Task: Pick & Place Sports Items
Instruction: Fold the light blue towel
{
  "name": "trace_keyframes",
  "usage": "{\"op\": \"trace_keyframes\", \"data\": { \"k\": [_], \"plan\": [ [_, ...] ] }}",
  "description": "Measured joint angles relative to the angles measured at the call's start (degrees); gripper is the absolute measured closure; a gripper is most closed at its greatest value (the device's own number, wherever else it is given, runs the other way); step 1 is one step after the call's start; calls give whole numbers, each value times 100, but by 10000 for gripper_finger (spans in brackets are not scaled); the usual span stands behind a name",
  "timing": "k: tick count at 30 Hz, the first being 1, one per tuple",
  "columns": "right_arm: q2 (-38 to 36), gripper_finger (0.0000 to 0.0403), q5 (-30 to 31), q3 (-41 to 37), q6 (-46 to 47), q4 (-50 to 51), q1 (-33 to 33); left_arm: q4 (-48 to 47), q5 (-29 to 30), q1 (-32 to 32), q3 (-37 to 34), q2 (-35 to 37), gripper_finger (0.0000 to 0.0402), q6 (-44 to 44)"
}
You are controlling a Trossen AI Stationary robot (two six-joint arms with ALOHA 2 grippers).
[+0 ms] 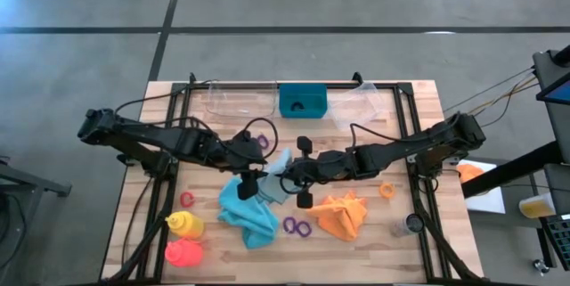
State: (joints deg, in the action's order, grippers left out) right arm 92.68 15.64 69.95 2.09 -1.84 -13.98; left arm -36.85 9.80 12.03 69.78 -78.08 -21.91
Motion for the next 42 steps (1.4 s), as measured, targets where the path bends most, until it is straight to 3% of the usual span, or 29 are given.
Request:
{"op": "trace_keyframes", "data": {
  "k": [7,36,42],
  "plan": [
    [4,390,58,0,-12,112,2,3,-509,4,0,25,232,-241],
    [7,390,103,0,33,175,7,165,-691,0,-8,153,232,-44],
    [7,390,101,0,33,164,4,831,-662,-17,-389,150,232,-62]
  ]
}}
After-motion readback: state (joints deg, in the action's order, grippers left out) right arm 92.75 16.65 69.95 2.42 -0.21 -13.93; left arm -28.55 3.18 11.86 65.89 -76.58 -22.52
